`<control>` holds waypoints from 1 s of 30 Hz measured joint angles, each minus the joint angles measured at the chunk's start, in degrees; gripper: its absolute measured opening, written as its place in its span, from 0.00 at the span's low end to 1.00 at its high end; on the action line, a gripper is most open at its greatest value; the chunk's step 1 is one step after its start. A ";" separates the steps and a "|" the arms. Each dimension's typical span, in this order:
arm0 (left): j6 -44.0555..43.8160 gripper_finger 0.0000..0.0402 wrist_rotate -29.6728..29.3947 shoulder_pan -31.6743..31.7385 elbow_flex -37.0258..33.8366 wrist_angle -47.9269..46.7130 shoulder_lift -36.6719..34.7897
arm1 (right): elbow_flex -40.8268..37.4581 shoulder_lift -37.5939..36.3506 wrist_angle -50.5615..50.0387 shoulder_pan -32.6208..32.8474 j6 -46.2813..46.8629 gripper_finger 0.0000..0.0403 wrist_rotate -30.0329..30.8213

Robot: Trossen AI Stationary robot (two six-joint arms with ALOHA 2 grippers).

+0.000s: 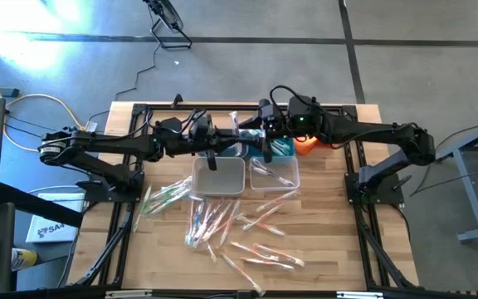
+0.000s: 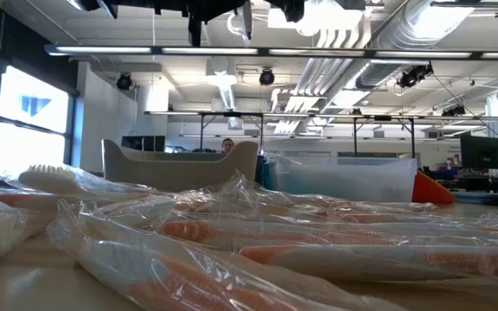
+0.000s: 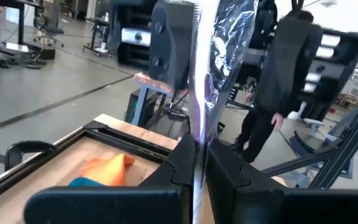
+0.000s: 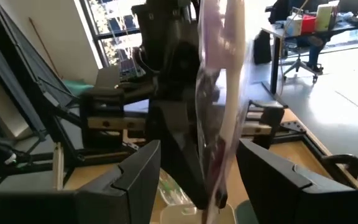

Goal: Pick & Place Toothbrushes
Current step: Put the purple toothbrush into the transparent bin

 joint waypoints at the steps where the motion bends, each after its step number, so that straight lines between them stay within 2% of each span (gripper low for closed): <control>1: 0.00 0.04 0.17 0.00 0.00 -0.18 0.00 | 0.00 0.68 0.88 0.21 -0.21 0.51 0.47; 11: 0.00 0.04 1.37 -0.02 0.00 -1.31 0.00 | 0.02 1.70 7.01 0.71 -0.54 0.48 0.15; 23: 0.04 0.04 1.64 -0.04 0.00 -2.04 0.00 | 0.02 1.70 7.19 0.66 -0.55 0.19 0.50; 30: 0.08 0.04 1.72 -0.04 0.00 -2.06 0.00 | 0.02 1.70 7.19 0.63 -0.57 0.07 0.58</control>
